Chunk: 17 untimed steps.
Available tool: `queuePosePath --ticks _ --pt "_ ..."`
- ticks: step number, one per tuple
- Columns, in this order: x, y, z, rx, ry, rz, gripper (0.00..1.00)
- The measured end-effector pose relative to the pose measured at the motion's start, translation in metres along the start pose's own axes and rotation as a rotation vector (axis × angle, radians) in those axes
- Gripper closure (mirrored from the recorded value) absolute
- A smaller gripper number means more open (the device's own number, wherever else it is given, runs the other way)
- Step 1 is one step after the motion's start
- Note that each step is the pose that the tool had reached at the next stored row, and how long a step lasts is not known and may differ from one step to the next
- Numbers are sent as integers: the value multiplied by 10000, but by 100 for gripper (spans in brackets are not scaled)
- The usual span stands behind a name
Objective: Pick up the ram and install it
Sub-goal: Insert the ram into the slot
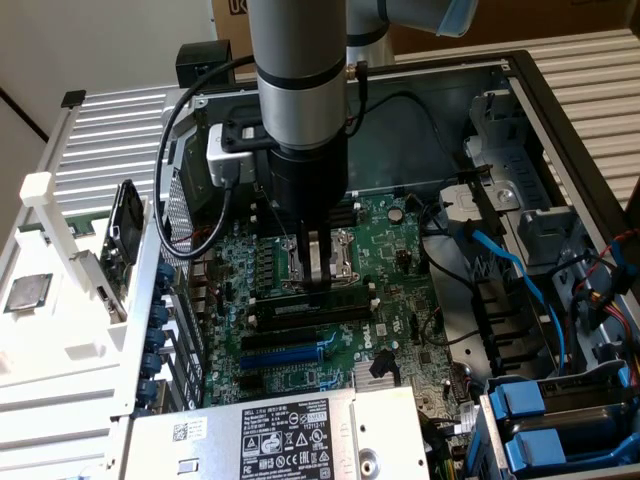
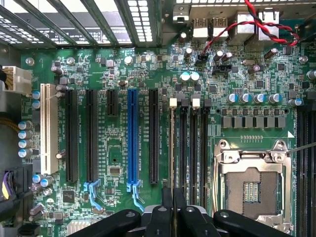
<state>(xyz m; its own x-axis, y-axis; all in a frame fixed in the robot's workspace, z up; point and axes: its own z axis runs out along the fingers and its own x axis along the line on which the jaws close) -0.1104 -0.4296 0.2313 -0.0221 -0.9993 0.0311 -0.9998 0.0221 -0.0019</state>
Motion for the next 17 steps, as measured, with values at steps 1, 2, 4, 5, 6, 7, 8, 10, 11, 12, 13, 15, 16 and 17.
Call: queuePosePath --ticks 1,2,4,5,6,7,8,10,11,12,13,15,16,17 --pt "0 0 0 -1 2 -3 87" --pt "0 0 0 -1 3 -6 87" --pt "0 0 2 0 2 -10 87" --pt "0 0 3 1 1 -10 87" --pt "0 1 4 2 1 -11 87" --pt "0 2 4 4 1 -10 87" --pt "0 7 5 10 0 -8 87" --pt "0 18 5 22 0 -9 87" --pt "0 21 5 26 1 -8 87" --pt "0 21 5 26 1 -9 87" --pt "0 22 4 29 1 -10 87" --pt "1 28 5 40 0 -9 87" --pt "0 30 5 45 -1 -9 87" --pt "1 30 5 45 0 -10 87"
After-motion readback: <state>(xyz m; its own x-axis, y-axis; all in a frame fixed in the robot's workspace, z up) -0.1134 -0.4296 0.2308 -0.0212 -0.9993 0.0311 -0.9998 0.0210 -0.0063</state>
